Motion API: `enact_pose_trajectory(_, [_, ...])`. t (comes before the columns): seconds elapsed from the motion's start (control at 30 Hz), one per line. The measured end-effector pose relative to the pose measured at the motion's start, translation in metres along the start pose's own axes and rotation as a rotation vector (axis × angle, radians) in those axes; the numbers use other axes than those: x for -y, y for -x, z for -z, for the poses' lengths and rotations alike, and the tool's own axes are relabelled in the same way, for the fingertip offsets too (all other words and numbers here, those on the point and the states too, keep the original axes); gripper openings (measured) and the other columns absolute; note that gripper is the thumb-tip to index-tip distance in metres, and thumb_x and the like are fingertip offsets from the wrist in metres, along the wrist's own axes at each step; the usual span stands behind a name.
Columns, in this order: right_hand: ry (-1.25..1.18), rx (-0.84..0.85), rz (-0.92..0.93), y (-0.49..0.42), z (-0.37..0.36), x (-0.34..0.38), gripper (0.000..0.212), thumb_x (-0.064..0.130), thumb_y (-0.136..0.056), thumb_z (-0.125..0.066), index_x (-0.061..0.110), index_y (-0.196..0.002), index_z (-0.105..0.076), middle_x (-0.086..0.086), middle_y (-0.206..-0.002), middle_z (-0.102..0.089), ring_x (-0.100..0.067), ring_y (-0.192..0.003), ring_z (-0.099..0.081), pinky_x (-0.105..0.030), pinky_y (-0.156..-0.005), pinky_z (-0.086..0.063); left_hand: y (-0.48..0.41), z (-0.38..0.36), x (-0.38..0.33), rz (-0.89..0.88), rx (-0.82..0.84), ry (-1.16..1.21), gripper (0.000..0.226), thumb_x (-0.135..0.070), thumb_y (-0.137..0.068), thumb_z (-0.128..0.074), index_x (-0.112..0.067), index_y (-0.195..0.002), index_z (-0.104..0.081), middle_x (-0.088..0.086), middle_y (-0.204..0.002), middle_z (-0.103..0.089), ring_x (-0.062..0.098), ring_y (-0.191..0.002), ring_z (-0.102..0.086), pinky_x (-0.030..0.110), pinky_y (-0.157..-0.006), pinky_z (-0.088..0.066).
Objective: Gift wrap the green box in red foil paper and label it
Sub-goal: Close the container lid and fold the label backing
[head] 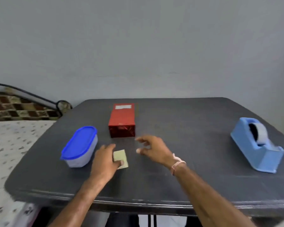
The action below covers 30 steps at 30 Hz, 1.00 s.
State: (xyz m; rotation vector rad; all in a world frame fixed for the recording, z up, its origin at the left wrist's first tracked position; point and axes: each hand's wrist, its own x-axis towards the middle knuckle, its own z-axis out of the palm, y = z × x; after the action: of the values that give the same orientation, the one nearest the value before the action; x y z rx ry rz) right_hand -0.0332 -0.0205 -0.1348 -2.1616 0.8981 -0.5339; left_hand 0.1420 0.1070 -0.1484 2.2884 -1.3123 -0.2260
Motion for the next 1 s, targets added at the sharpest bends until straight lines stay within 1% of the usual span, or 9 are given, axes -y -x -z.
enact_pose_trajectory(0.07, [0.099, 0.112, 0.014, -0.018, -0.029, 0.009, 0.055, 0.024, -0.087, -0.079, 0.022, -0.138, -0.062, -0.002, -0.136, -0.063, -0.017, -0.120, -0.060, -0.031, -0.107, -0.047, 0.004, 0.002, 0.021, 0.032, 0.032, -0.066, 0.084, -0.045, -0.076, -0.086, -0.014, -0.146, -0.051, 0.009, -0.137, -0.056, 0.027, -0.128, -0.052, 0.039, -0.104, -0.046])
enact_pose_trajectory(0.13, [0.220, 0.148, 0.025, -0.030, -0.048, 0.016, 0.055, 0.030, -0.088, -0.077, 0.027, -0.140, -0.060, -0.002, -0.136, -0.060, -0.022, -0.128, -0.053, -0.036, -0.110, -0.044, 0.003, 0.002, 0.033, 0.018, 0.023, -0.052, 0.079, -0.049, -0.074, -0.086, -0.016, -0.141, -0.057, 0.005, -0.131, -0.058, 0.024, -0.123, -0.053, 0.034, -0.102, -0.046])
enact_pose_trajectory(0.3, [0.316, 0.111, 0.013, -0.035, -0.059, 0.017, 0.034, 0.035, -0.087, -0.077, 0.036, -0.119, -0.068, 0.005, -0.125, -0.054, -0.019, -0.122, -0.048, -0.040, -0.103, -0.047, -0.001, -0.004, 0.036, -0.024, -0.039, 0.010, 0.060, -0.047, -0.073, -0.087, -0.027, -0.126, -0.068, -0.007, -0.116, -0.057, 0.017, -0.110, -0.054, 0.030, -0.091, -0.050])
enact_pose_trajectory(0.47, [0.287, 0.025, 0.032, -0.035, -0.067, 0.013, 0.011, 0.032, -0.085, -0.078, 0.030, -0.094, -0.073, 0.006, -0.109, -0.059, -0.017, -0.104, -0.056, -0.036, -0.088, -0.052, -0.001, -0.012, 0.037, -0.031, -0.053, 0.056, 0.050, -0.044, -0.076, -0.086, -0.030, -0.121, -0.070, -0.009, -0.114, -0.058, 0.015, -0.108, -0.056, 0.032, -0.090, -0.052])
enact_pose_trajectory(0.53, [0.202, -0.014, 0.016, -0.033, -0.065, 0.012, 0.007, 0.028, -0.084, -0.079, 0.026, -0.088, -0.074, 0.006, -0.099, -0.065, -0.012, -0.091, -0.060, -0.033, -0.081, -0.054, 0.000, -0.012, 0.033, -0.029, -0.058, 0.115, 0.042, -0.042, -0.077, -0.086, -0.030, -0.115, -0.071, -0.010, -0.111, -0.061, 0.013, -0.104, -0.060, 0.033, -0.088, -0.054])
enact_pose_trajectory(0.6, [-0.041, -0.042, -0.054, -0.030, -0.058, 0.008, 0.006, 0.020, -0.086, -0.079, 0.019, -0.087, -0.074, 0.001, -0.086, -0.071, -0.010, -0.077, -0.062, -0.032, -0.074, -0.055, -0.003, -0.013, 0.023, -0.030, -0.044, 0.266, 0.031, -0.035, -0.081, -0.084, -0.029, -0.109, -0.074, -0.015, -0.101, -0.071, 0.006, -0.095, -0.067, 0.031, -0.083, -0.057])
enact_pose_trajectory(0.7, [-0.411, -0.104, -0.127, -0.023, -0.034, 0.002, 0.008, 0.010, -0.091, -0.074, 0.013, -0.097, -0.071, -0.006, -0.075, -0.068, -0.008, -0.064, -0.064, -0.025, -0.053, -0.047, -0.013, -0.015, -0.006, -0.021, 0.001, 0.582, 0.014, -0.015, -0.089, -0.076, -0.025, -0.099, -0.079, -0.008, -0.081, -0.078, 0.004, -0.074, -0.072, 0.025, -0.067, -0.054])
enact_pose_trajectory(0.83, [-0.548, -0.189, -0.076, -0.026, 0.009, -0.011, 0.030, 0.005, -0.092, -0.071, 0.019, -0.119, -0.069, -0.010, -0.076, -0.061, -0.014, -0.067, -0.063, -0.022, -0.051, -0.046, -0.036, -0.025, -0.053, -0.045, 0.070, 0.865, 0.022, -0.006, -0.096, -0.065, -0.023, -0.099, -0.079, 0.002, -0.081, -0.079, 0.005, -0.069, -0.065, 0.024, -0.061, -0.046])
enact_pose_trajectory(1.0, [-0.735, -0.210, -0.166, -0.056, 0.048, -0.042, 0.019, 0.013, -0.094, -0.072, 0.007, -0.111, -0.075, -0.008, -0.082, -0.071, -0.011, -0.071, -0.064, -0.020, -0.056, -0.049, -0.086, -0.051, -0.103, -0.131, 0.091, 0.921, 0.019, -0.008, -0.097, -0.066, -0.021, -0.108, -0.073, 0.001, -0.085, -0.078, 0.008, -0.072, -0.071, 0.016, -0.062, -0.050])
